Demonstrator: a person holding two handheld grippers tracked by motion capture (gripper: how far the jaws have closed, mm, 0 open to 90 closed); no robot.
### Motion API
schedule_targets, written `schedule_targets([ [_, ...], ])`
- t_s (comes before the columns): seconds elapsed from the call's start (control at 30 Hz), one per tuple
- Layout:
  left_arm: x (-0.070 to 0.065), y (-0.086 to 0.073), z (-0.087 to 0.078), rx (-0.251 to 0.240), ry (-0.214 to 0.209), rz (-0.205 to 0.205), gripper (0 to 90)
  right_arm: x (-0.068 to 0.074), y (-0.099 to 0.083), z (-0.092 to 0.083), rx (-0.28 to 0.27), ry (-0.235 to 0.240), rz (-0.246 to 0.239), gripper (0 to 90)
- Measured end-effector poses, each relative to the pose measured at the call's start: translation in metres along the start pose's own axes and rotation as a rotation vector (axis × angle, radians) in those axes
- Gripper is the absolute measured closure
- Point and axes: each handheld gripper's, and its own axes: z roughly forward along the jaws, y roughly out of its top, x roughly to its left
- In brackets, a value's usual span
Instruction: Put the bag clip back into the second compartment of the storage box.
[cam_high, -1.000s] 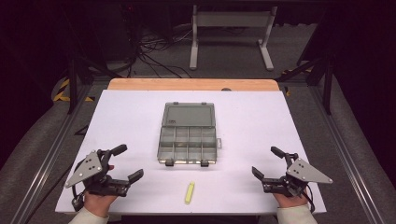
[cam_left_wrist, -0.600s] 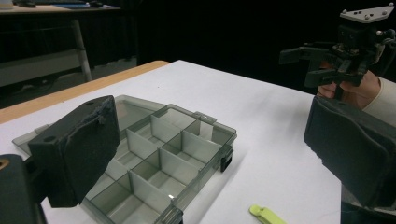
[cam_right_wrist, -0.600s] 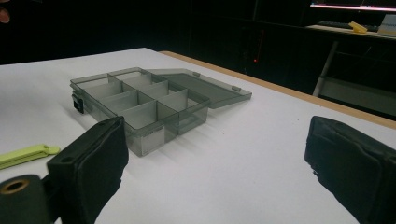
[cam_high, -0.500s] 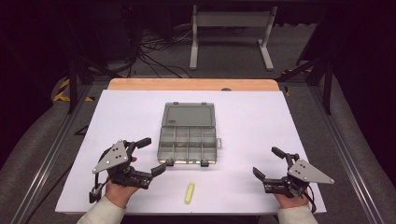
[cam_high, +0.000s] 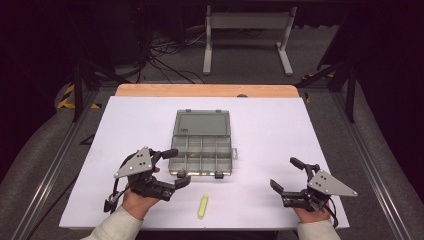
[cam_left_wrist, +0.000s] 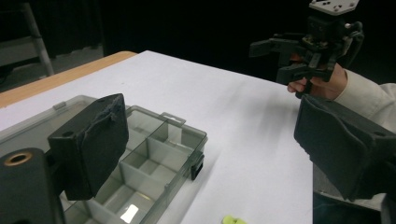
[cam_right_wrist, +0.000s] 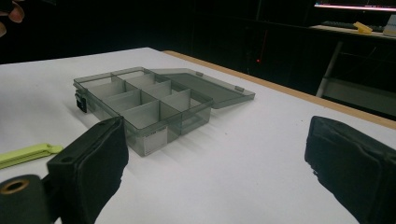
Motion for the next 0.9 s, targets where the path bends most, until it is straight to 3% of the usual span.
schedule_targets([
  [0.13, -0.001, 0.002, 0.003, 0.006, -0.016, 0.010, 17.5, 0.000, 0.000, 0.000, 0.002, -0.002, 0.002, 7.2],
  [0.23, -0.001, 0.001, 0.006, 0.061, -0.033, 0.025, 44.3, 0.000, -0.001, 0.000, 0.006, 0.004, -0.001, 7.2],
  [0.27, -0.001, 0.001, 0.006, 0.074, -0.042, 0.020, 44.3, 0.000, -0.001, 0.000, 0.006, 0.004, -0.001, 7.2],
  [0.3, -0.001, 0.002, 0.008, 0.120, -0.048, 0.032, 62.6, 0.000, -0.001, 0.000, 0.009, 0.005, 0.001, 7.2],
  [0.33, -0.001, 0.002, 0.008, 0.120, -0.048, 0.032, 69.9, 0.000, -0.001, 0.000, 0.009, 0.005, 0.001, 7.2],
  [0.37, -0.002, 0.005, 0.010, 0.174, -0.049, 0.037, 75.2, 0.000, -0.001, 0.000, 0.010, 0.003, 0.000, 7.2],
  [0.4, -0.002, 0.005, 0.010, 0.174, -0.049, 0.037, 78.6, 0.000, -0.001, 0.000, 0.010, 0.003, 0.000, 7.2],
  [0.47, -0.006, 0.009, 0.013, 0.245, -0.028, 0.082, 82.3, 0.000, -0.001, 0.000, 0.009, 0.004, 0.000, 7.2],
  [0.53, -0.010, 0.013, 0.016, 0.315, -0.022, 0.102, 89.2, 0.000, -0.002, 0.001, 0.016, 0.010, 0.004, 7.2],
  [0.6, -0.013, 0.019, 0.021, 0.400, -0.030, 0.120, 89.3, 0.000, -0.002, 0.001, 0.017, 0.012, 0.002, 7.2],
  [0.9, -0.021, 0.031, 0.028, 0.591, -0.002, 0.154, 89.3, 0.000, -0.002, 0.001, 0.020, 0.013, 0.000, 7.2],
])
